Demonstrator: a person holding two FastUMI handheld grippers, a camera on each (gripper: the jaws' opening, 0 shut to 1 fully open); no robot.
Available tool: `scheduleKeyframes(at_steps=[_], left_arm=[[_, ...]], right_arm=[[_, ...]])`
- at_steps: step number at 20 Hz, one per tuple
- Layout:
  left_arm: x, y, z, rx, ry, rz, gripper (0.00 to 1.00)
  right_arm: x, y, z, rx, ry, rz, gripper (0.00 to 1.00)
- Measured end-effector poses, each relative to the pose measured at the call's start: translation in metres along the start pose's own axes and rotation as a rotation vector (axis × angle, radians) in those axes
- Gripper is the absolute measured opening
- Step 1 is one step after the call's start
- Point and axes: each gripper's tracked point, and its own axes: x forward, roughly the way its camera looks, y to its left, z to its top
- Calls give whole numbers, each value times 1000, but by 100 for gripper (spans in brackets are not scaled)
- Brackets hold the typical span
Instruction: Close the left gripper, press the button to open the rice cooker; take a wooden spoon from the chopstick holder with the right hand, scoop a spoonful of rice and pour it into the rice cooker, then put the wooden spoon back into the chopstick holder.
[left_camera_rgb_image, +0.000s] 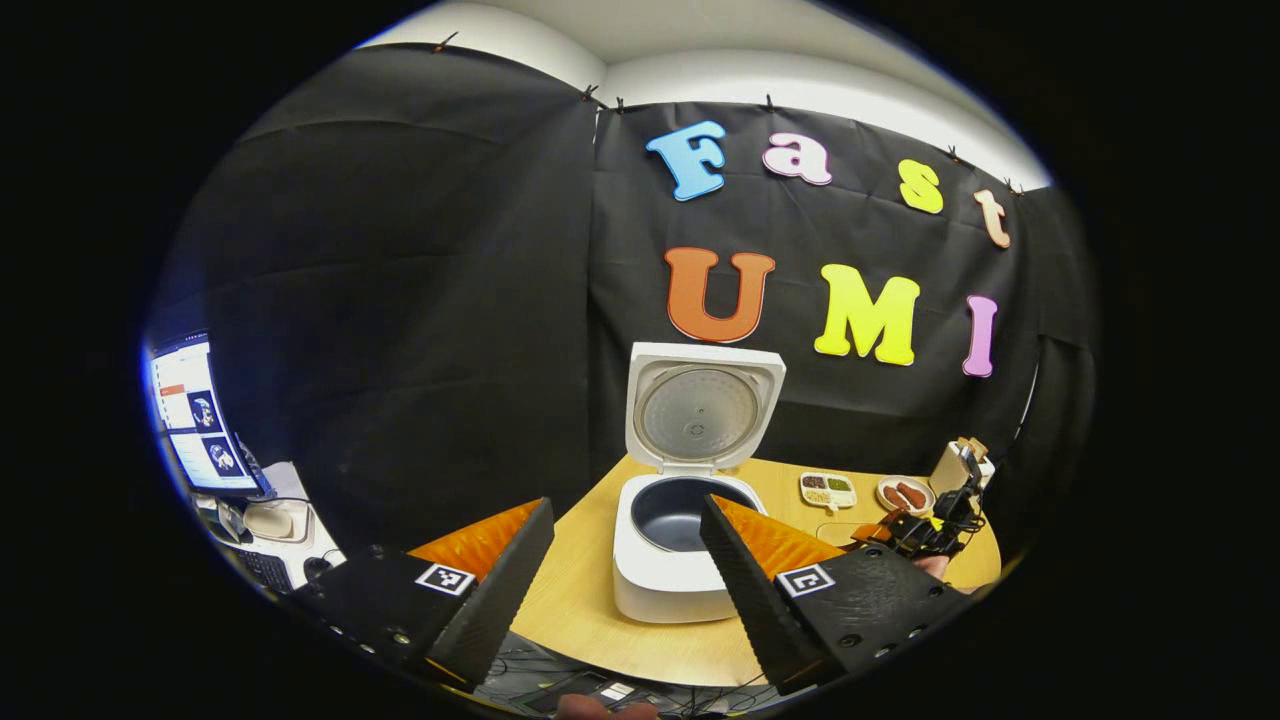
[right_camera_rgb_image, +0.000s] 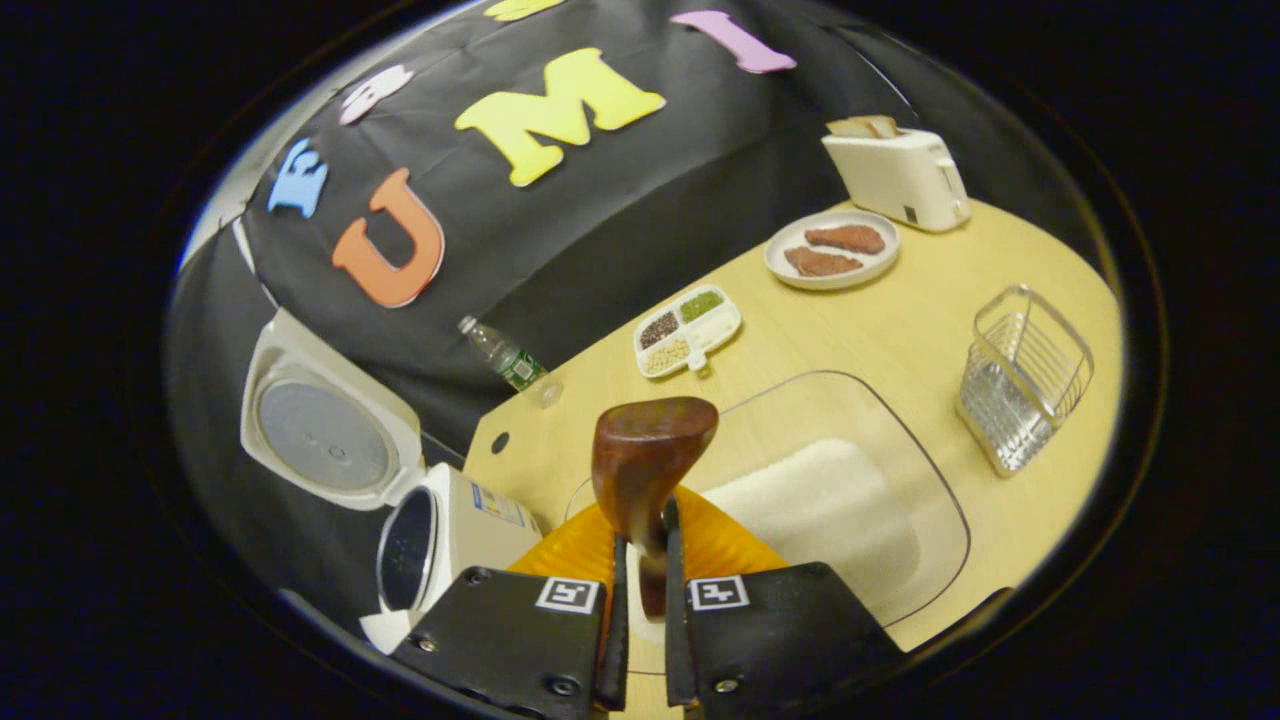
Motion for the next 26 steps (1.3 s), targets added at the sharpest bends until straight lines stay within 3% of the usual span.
scheduleKeyframes(at_steps=[5, 16, 21, 26], left_arm=[[-2, -18, -1, 3, 17, -24, 94], [-2, -64, 3, -4, 1, -71, 94], [-4, -64, 4, -5, -19, -58, 94], [-14, -50, -1, 10, -26, -28, 94]], right_arm=[[-3, -25, 2, 242, 42, 79, 19], [-53, -52, 65, 398, -19, 167, 19], [-72, -17, 97, 416, -44, 246, 19], [-78, 65, 106, 387, -9, 371, 19]])
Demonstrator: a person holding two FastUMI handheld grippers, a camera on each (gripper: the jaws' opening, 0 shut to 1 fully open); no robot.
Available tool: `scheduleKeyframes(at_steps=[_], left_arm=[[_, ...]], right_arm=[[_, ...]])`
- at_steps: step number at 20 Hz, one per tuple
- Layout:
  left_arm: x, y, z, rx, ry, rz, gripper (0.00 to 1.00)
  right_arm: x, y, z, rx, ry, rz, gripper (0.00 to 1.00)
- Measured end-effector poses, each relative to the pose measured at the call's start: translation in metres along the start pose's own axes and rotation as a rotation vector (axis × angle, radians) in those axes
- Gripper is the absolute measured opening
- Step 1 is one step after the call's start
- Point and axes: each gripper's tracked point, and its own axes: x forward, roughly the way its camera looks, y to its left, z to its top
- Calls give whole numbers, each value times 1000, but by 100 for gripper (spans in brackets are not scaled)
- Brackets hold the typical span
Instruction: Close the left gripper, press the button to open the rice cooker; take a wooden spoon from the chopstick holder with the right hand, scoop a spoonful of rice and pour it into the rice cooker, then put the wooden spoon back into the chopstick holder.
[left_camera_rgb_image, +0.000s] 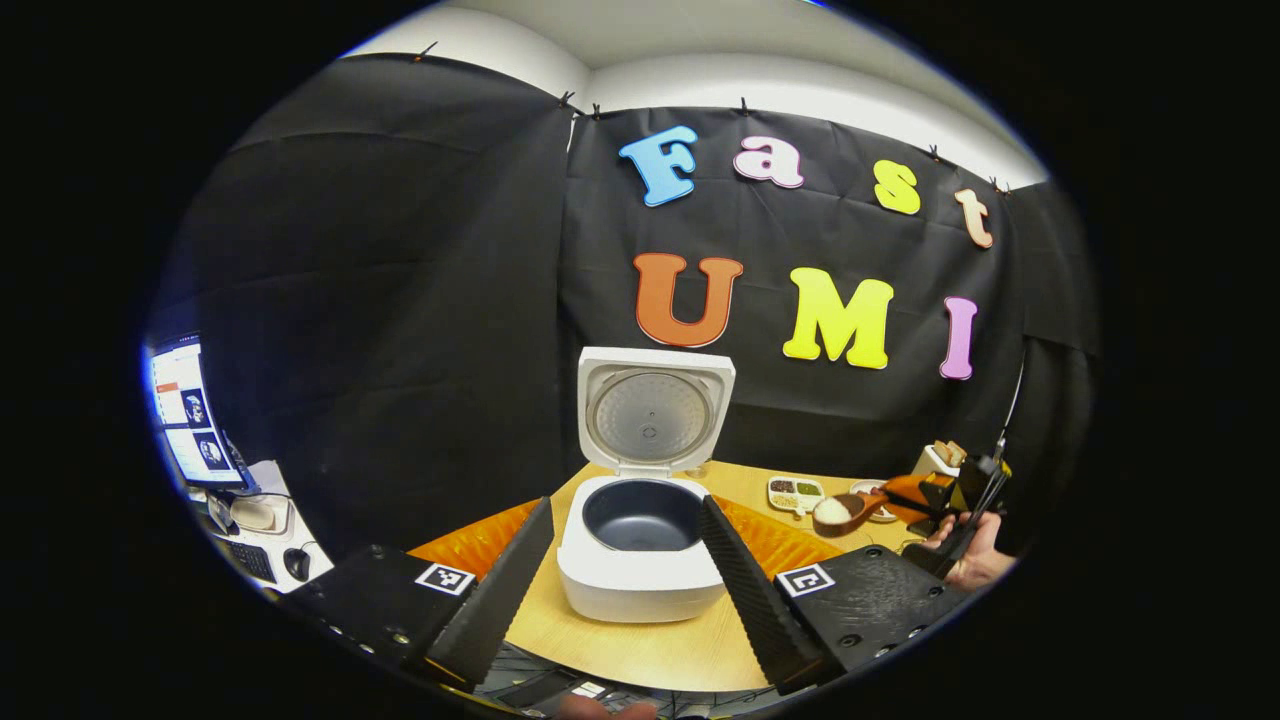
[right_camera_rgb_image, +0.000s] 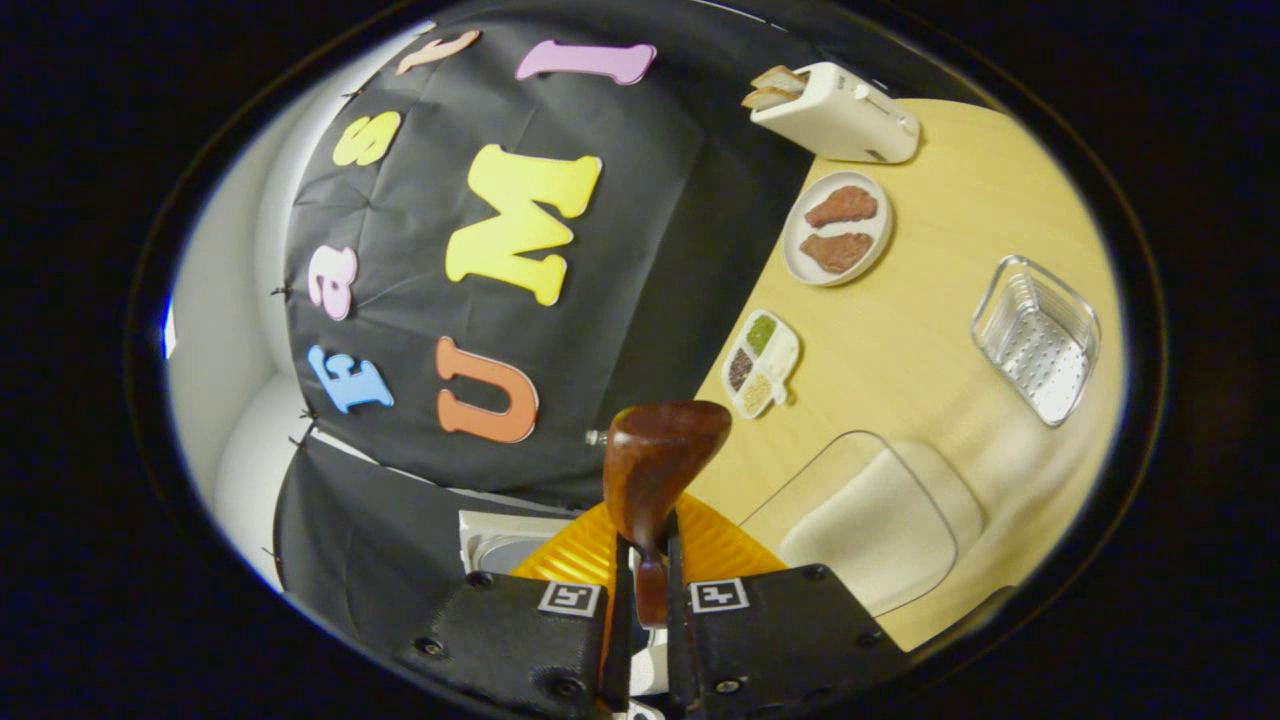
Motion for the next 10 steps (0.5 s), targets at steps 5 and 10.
scheduleKeyframes(at_steps=[5, 10], left_arm=[[-18, 18, -4, 34, -14, 36, 94], [-38, 43, -6, 0, -21, 100, 94]], right_arm=[[52, 52, -61, -72, 113, 57, 19], [108, 77, -129, -135, 235, 68, 19]])
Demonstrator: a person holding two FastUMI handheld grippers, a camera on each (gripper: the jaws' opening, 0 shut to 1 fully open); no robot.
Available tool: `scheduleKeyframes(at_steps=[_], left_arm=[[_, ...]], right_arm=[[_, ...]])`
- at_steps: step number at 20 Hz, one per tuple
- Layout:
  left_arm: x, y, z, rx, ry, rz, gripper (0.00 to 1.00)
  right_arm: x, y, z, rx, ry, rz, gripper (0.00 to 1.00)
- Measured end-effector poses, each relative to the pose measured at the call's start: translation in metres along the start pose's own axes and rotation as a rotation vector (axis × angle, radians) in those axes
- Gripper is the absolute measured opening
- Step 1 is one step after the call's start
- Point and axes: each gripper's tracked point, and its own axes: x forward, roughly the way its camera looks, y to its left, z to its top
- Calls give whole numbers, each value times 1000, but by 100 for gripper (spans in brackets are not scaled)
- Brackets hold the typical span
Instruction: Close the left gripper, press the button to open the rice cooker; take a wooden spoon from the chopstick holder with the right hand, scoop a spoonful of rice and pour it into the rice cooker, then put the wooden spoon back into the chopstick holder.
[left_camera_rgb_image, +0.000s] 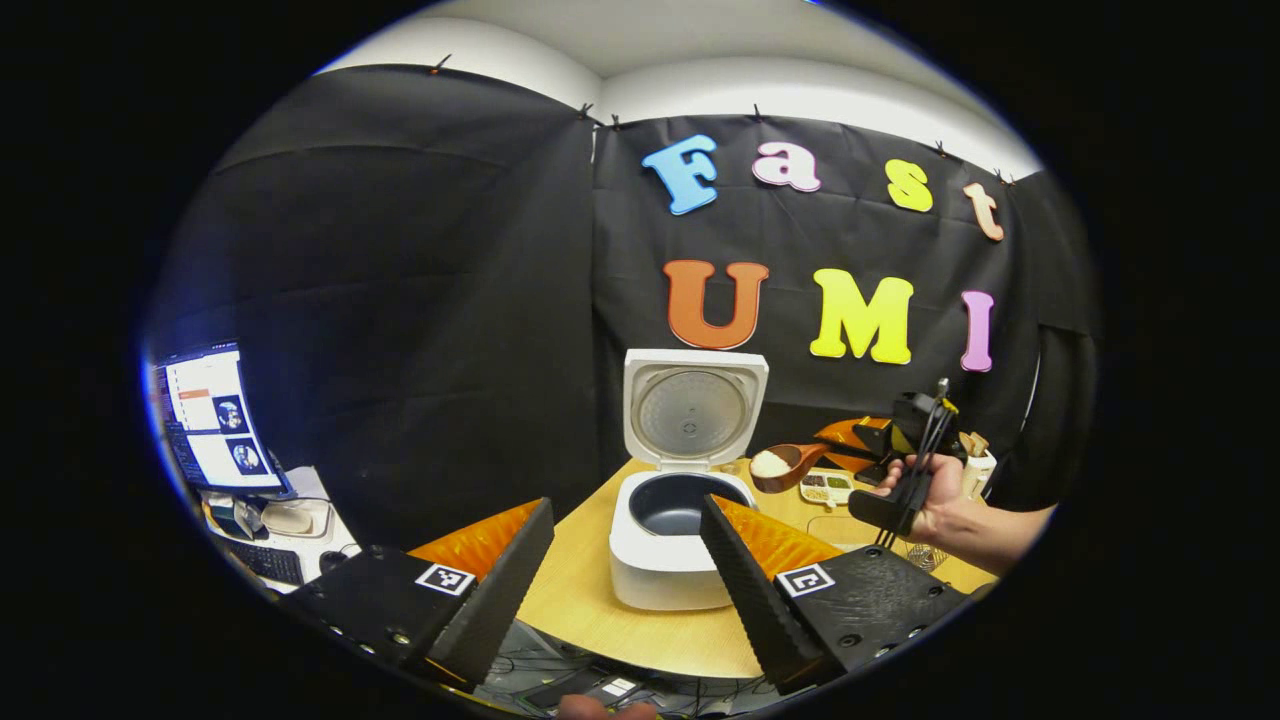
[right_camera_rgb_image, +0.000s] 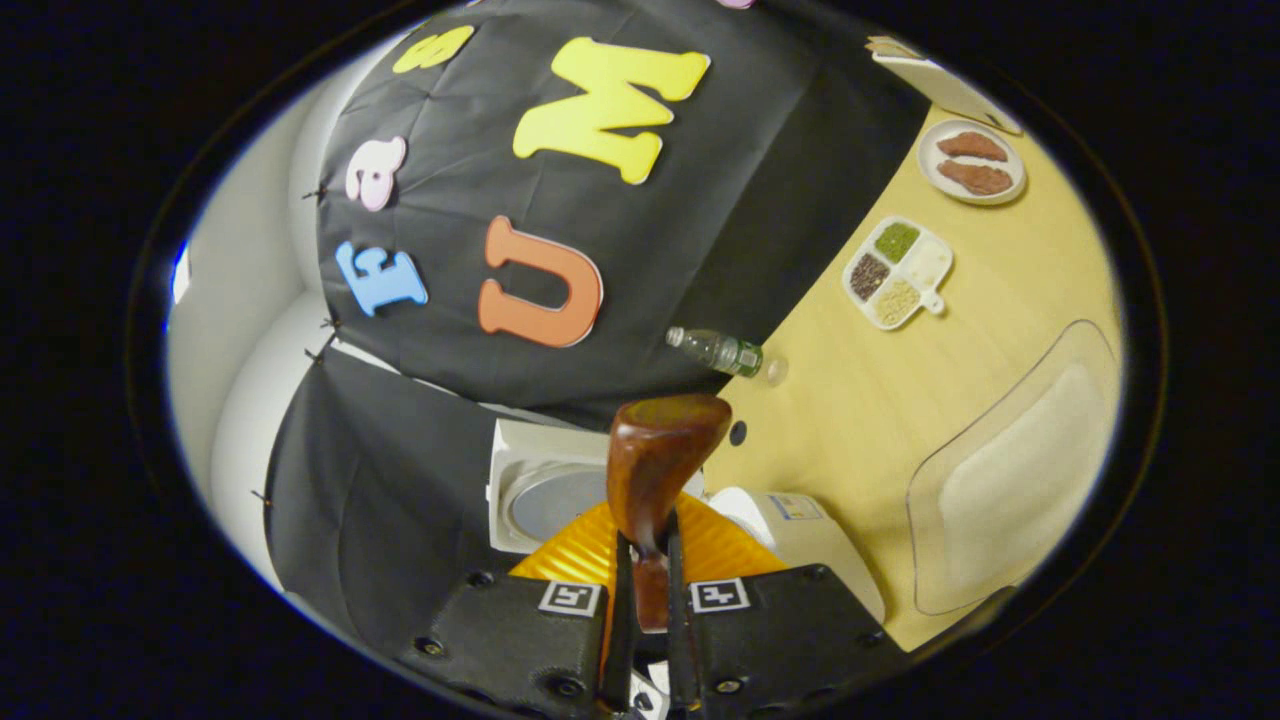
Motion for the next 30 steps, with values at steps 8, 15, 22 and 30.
scheduleKeyframes(at_steps=[8, 15, 22, 30], left_arm=[[-28, 50, -11, -55, 14, 170, 94], [-46, 72, -14, -111, 9, 253, 94], [-51, 73, -14, -130, 0, 271, 94], [-51, 65, -11, -118, -8, 244, 94]], right_arm=[[64, -8, -53, -281, 97, -113, 19], [77, -9, -75, -495, 148, -167, 19], [76, 2, -79, -674, 154, -166, 19], [67, 22, -80, -946, 116, -164, 19]])
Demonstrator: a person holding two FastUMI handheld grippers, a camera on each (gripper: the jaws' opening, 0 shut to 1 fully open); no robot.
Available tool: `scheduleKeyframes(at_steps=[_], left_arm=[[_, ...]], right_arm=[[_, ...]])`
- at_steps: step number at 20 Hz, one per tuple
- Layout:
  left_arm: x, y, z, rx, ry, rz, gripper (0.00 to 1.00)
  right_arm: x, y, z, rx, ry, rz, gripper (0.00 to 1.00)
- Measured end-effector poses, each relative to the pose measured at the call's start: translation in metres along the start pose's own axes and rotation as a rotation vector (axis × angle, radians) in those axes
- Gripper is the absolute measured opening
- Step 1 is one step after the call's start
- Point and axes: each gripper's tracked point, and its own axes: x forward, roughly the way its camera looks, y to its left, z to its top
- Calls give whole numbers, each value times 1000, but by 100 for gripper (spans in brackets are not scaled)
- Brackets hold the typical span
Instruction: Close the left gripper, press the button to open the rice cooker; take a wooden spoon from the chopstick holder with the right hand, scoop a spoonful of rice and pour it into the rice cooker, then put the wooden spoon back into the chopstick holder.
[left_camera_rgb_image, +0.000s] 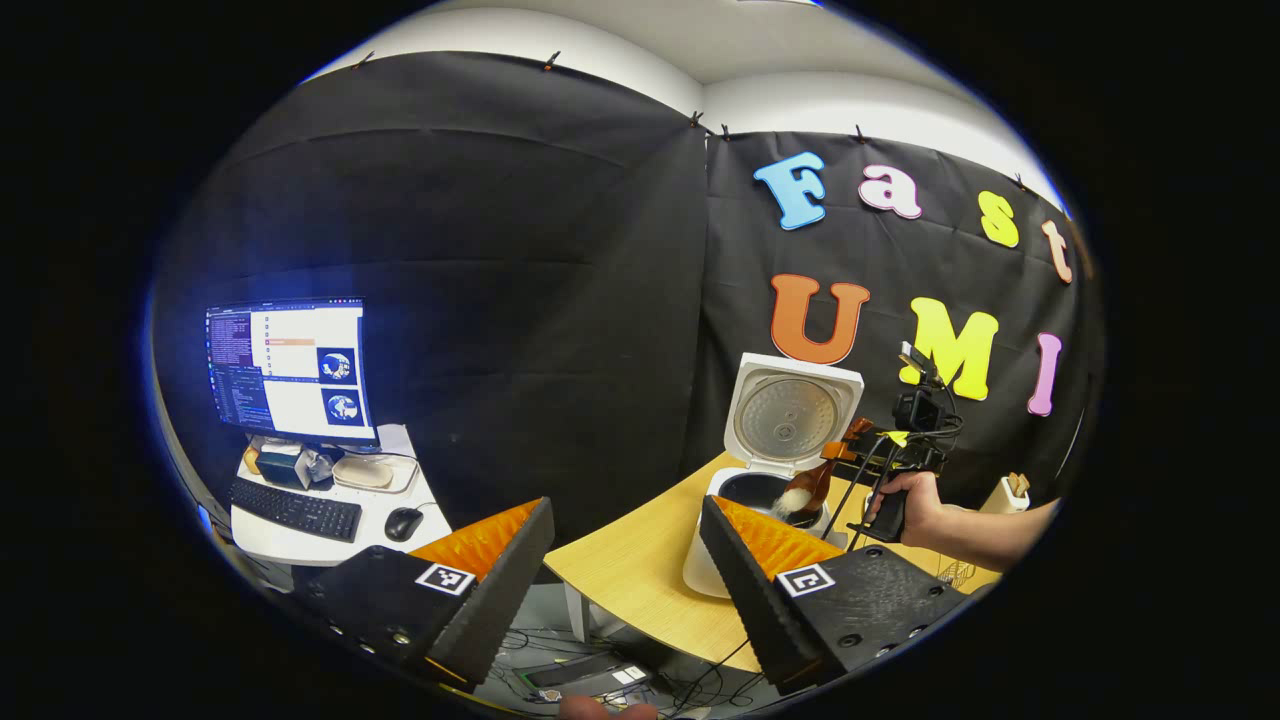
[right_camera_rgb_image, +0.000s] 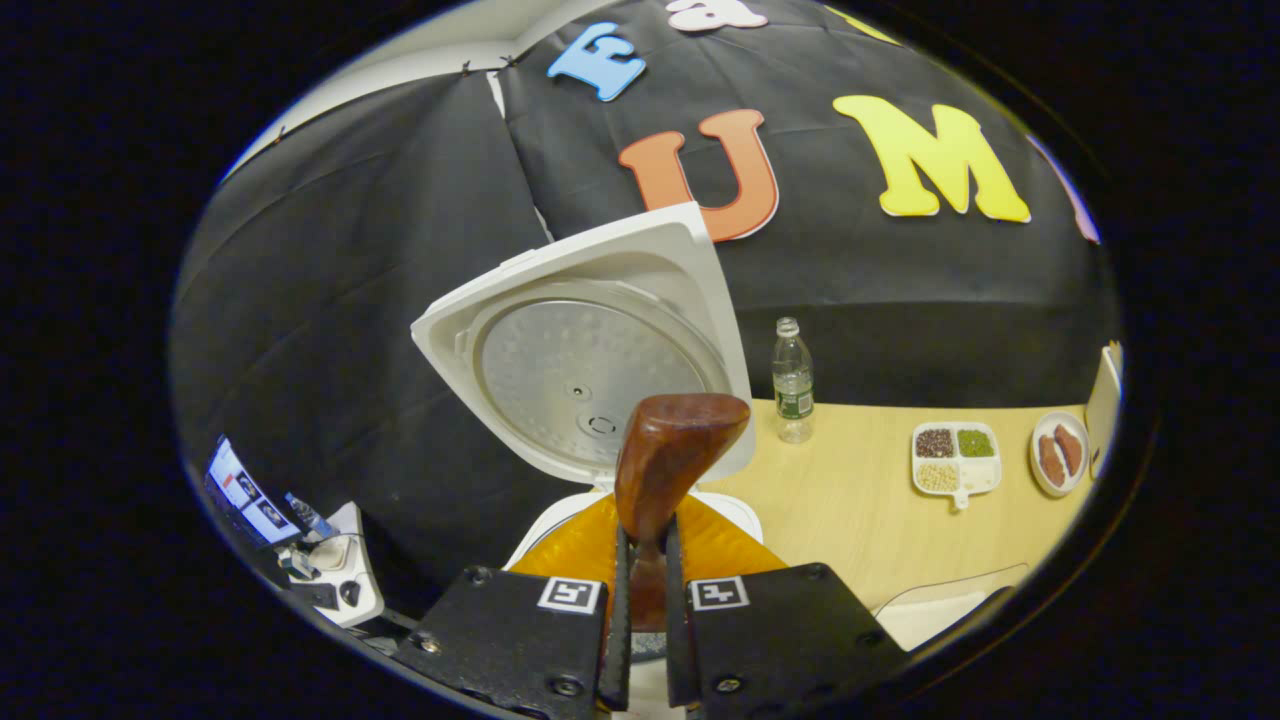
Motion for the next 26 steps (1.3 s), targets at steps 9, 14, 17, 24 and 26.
scheduleKeyframes(at_steps=[9, 14, 17, 24, 26], left_arm=[[-2, -2, 0, 2, -3, -19, 94], [-4, 3, -3, -6, -2, -15, 94], [-6, 6, -2, -15, -6, -14, 94], [-6, 5, -2, -18, -4, -30, 94], [-5, 2, -3, -24, 2, -38, 94]], right_arm=[[4, 28, -2, -308, -19, 17, 17], [4, 48, 3, -532, -63, 28, 19], [2, 56, 1, -640, -80, 38, 19], [-3, 51, 7, -543, -101, 36, 19], [-9, 46, 12, -492, -107, 29, 19]])
